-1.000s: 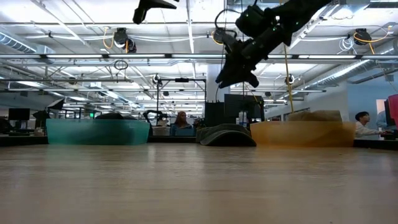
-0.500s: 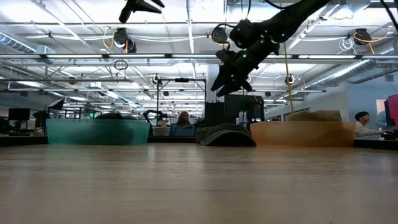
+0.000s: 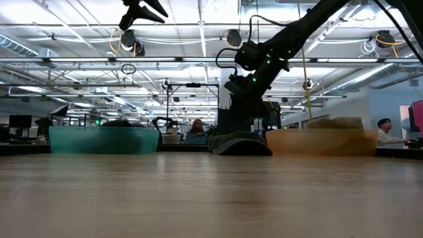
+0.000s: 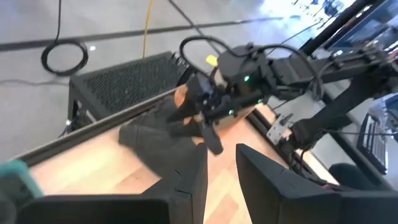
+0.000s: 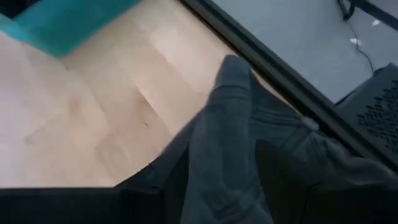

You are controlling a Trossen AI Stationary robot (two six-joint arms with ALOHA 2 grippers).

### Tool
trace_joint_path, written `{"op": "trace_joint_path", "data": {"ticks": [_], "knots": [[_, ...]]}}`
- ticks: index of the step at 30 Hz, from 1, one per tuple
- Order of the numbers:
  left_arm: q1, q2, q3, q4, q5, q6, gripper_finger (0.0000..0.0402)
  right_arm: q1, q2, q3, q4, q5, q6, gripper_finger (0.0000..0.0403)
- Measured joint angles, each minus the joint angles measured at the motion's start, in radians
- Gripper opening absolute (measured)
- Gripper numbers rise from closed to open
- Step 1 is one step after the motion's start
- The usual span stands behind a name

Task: Pick & Place hat
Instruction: Put the black cap into the green bin

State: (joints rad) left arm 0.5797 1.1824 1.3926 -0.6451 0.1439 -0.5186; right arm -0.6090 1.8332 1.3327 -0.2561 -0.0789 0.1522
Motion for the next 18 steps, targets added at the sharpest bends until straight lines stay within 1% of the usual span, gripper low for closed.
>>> {"op": "trace_joint_path", "data": {"ticks": [4, 8, 13, 15, 18], "knots": [[-0.011, 0.000, 0.000, -0.034, -0.002, 0.008, 0.0093, -0.006, 0.000, -0.018, -0.011, -0.007, -0.015, 0.0167], [-0.013, 0.000, 0.000, -0.041, -0.002, 0.009, 0.0093, -0.006, 0.000, -0.051, -0.011, -0.048, -0.003, 0.0167], [-0.013, 0.000, 0.000, -0.041, -0.002, 0.028, 0.0093, -0.009, 0.000, -0.102, 0.008, -0.046, 0.045, 0.0167], [-0.013, 0.000, 0.000, -0.041, -0.002, 0.038, 0.0093, -0.010, 0.000, -0.117, 0.008, -0.022, 0.045, 0.0167], [-0.013, 0.000, 0.000, -0.042, -0.003, 0.050, 0.0093, -0.012, -0.001, -0.147, 0.039, -0.031, 0.046, 0.0166]]}}
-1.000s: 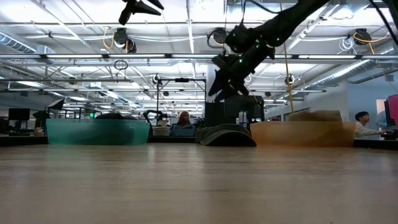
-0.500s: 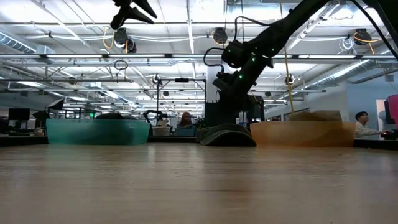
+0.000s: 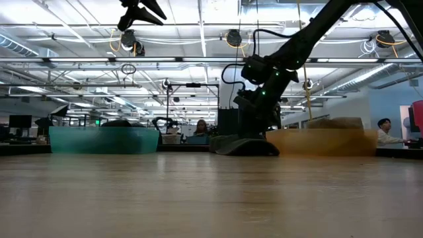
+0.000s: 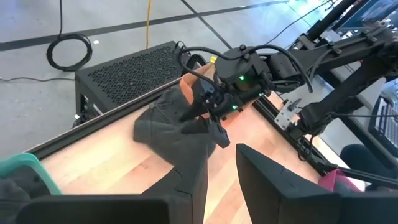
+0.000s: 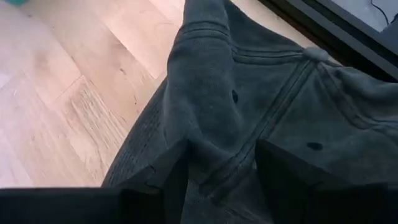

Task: Pick & Place hat
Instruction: Put the black cap into the green bin

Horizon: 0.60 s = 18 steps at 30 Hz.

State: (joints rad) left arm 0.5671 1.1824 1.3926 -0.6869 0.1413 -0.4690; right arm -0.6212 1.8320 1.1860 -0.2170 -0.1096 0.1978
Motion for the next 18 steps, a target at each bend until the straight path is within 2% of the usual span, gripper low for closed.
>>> {"op": "trace_joint_path", "data": {"ticks": [6, 12, 15, 18], "knots": [[0.000, 0.000, 0.000, -0.011, 0.000, 0.002, 0.0093, 0.017, -0.001, -0.015, -0.024, -0.069, 0.017, 0.0136], [0.000, 0.000, 0.000, -0.032, -0.003, 0.003, 0.0093, 0.070, -0.010, -0.016, -0.023, -0.078, 0.042, 0.0078], [0.000, 0.000, 0.000, -0.038, -0.007, 0.003, 0.0093, 0.092, -0.009, -0.017, -0.004, -0.081, 0.124, 0.0042], [0.000, 0.000, 0.000, -0.045, -0.010, 0.005, 0.0093, 0.111, -0.018, -0.018, 0.015, -0.126, 0.258, 0.0009]]}}
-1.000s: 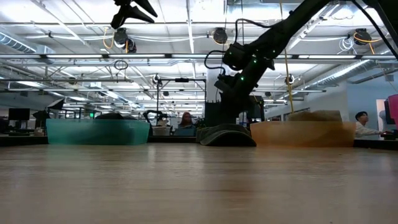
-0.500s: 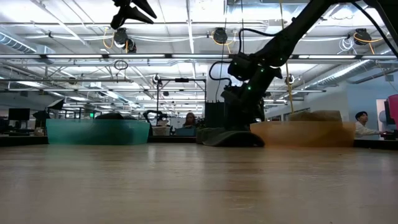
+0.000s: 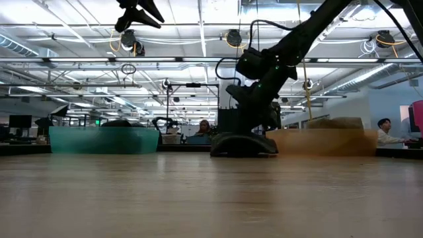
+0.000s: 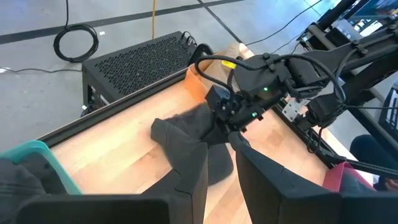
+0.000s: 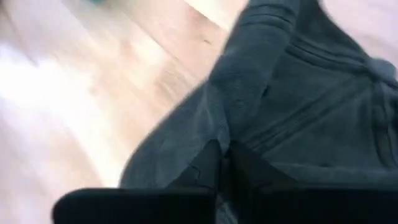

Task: Pick & Place hat
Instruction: Put the black cap into the green bin

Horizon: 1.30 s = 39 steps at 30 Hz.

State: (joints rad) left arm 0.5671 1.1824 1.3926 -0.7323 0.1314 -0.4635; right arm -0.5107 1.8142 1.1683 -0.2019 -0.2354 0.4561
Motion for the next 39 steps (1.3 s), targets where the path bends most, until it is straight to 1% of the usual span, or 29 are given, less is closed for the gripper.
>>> {"op": "trace_joint_path", "data": {"ticks": [2, 5, 9, 12, 16, 19, 21, 22, 26, 32, 34, 36, 39], "knots": [[0.000, 0.000, 0.000, 0.000, 0.000, 0.009, 0.0093, 0.016, 0.000, 0.000, 0.018, -0.002, 0.131, 0.0005], [0.000, 0.000, 0.000, 0.000, 0.000, 0.009, 0.0093, 0.037, 0.000, 0.000, 0.028, -0.005, 0.358, 0.0017], [0.000, 0.000, 0.000, 0.000, 0.000, -0.001, 0.0093, 0.074, 0.000, 0.000, 0.055, -0.005, 0.584, 0.0030], [-0.001, 0.000, 0.000, -0.001, 0.002, -0.024, 0.0093, 0.105, 0.000, 0.000, 0.096, -0.005, 0.783, 0.0039], [-0.020, 0.000, 0.000, -0.027, 0.016, -0.051, 0.0093, 0.138, 0.000, 0.000, 0.191, -0.004, 0.915, 0.0057], [-0.043, 0.000, 0.000, -0.076, 0.032, -0.072, 0.0093, 0.165, 0.000, 0.000, 0.272, -0.001, 0.967, 0.0076], [-0.062, 0.001, 0.000, -0.112, 0.036, -0.096, 0.0093, 0.179, 0.000, 0.001, 0.304, 0.002, 0.957, 0.0089], [-0.073, 0.001, 0.000, -0.128, 0.036, -0.104, 0.0093, 0.183, 0.000, 0.001, 0.306, 0.009, 0.925, 0.0096], [-0.129, 0.002, 0.000, -0.183, 0.036, -0.150, 0.0093, 0.183, -0.005, 0.001, 0.295, 0.024, 0.657, 0.0118], [-0.217, 0.002, 0.000, -0.194, 0.036, -0.168, 0.0093, 0.204, -0.029, 0.001, 0.266, 0.029, 0.450, 0.0128], [-0.234, 0.002, 0.000, -0.194, 0.038, -0.144, 0.0093, 0.217, -0.030, 0.003, 0.240, 0.053, 0.404, 0.0128], [-0.245, 0.002, 0.000, -0.195, 0.037, -0.118, 0.0093, 0.229, -0.030, 0.002, 0.170, 0.087, 0.386, 0.0128], [-0.245, 0.002, 0.000, -0.207, 0.044, -0.095, 0.0093, 0.251, -0.029, 0.001, 0.050, 0.177, 0.393, 0.0128]]}}
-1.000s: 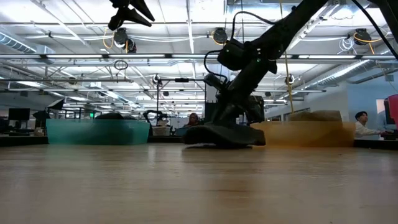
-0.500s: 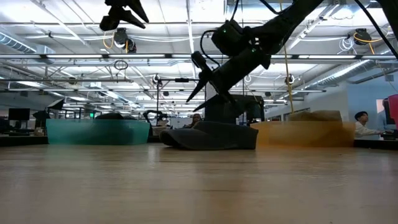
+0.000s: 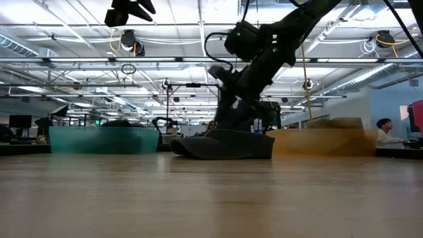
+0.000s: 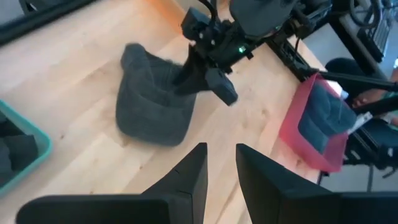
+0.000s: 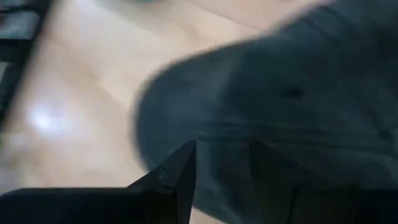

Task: Pick & Place hat
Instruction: Put the black cap into the green bin

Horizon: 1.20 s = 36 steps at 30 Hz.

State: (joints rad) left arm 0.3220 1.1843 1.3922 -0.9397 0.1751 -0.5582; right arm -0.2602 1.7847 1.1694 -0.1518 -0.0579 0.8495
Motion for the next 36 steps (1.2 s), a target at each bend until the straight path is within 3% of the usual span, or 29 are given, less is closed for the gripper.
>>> {"op": "trace_joint_path", "data": {"ticks": [3, 7, 13, 19, 23, 27, 31, 36], "knots": [[0.005, 0.000, 0.000, -0.030, 0.035, 0.009, 0.0093, 0.018, 0.000, -0.008, -0.027, 0.057, 0.037, 0.0128], [0.001, 0.000, 0.000, -0.116, 0.061, 0.063, 0.0093, 0.032, 0.000, -0.020, 0.035, 0.004, 0.132, 0.0128], [-0.003, 0.000, 0.000, -0.176, 0.060, 0.174, 0.0093, 0.083, 0.000, -0.084, 0.113, 0.008, 0.352, 0.0128], [0.000, 0.000, 0.000, -0.172, 0.015, 0.291, 0.0093, 0.125, 0.002, -0.189, 0.424, 0.009, 0.603, 0.0128], [0.011, 0.000, 0.000, -0.163, 0.000, 0.246, 0.0093, 0.144, 0.002, -0.217, 0.685, 0.058, 0.625, 0.0128], [0.014, 0.000, 0.000, -0.125, -0.035, 0.147, 0.0093, 0.142, 0.000, -0.220, 0.783, 0.055, 0.566, 0.0128], [0.004, 0.007, 0.000, -0.039, -0.112, 0.036, 0.0093, 0.142, -0.066, -0.220, 0.678, 0.014, 0.473, 0.0128], [-0.023, 0.052, 0.000, 0.065, -0.164, -0.061, 0.0093, 0.148, -0.225, -0.222, 0.343, -0.046, 0.279, 0.0128]]}}
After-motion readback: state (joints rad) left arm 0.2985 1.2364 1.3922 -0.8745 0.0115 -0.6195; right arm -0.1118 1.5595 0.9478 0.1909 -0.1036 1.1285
